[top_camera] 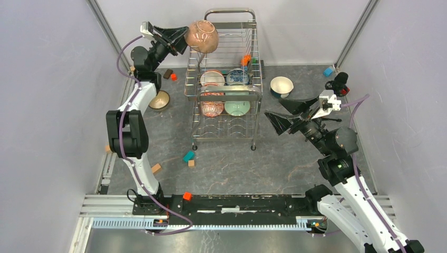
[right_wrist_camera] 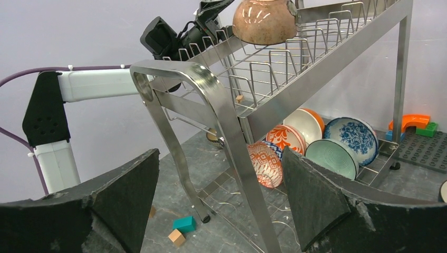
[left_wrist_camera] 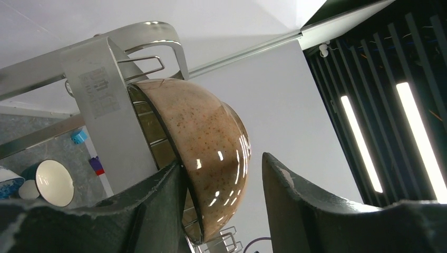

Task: Unload the bowls from the dish rack
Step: Pick up the bowl from the dish rack.

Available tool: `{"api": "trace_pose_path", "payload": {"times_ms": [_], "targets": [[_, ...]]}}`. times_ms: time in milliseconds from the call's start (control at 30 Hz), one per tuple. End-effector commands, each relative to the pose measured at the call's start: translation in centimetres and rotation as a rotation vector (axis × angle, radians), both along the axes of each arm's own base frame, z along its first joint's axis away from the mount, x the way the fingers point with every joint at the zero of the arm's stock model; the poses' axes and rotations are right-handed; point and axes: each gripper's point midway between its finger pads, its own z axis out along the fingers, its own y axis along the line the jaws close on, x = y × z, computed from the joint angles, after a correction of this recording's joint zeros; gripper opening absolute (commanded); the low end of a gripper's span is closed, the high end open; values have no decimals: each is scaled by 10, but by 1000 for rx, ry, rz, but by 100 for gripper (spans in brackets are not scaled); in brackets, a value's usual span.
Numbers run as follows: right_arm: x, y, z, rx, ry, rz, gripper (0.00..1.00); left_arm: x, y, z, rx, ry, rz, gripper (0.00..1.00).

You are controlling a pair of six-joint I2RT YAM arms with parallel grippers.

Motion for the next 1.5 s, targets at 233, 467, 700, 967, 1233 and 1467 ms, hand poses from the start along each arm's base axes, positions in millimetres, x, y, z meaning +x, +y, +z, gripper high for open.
{"api": "trace_pose_path", "payload": {"times_ms": [233,467,700,967,1233,1467], "targets": [[-4,3,5,18,-30,24,90,-19,-22,43,-54,-125,-91,48],[-3,5,1,19,-20,32,90,-18,-24,48,-66,-137,-97,41],[-3,5,0,20,-19,37,90,-19,-30,56,-90,-156,-109,34],[-3,4,0,16,-20,30,90,-18,-35,60,-108,-167,-115,26],[-3,4,-1,12,-22,28,90,-26,-38,91,-125,-236,-120,4],[-4,3,0,11,-26,25,90,-32,-44,109,-122,-262,-122,2]]}}
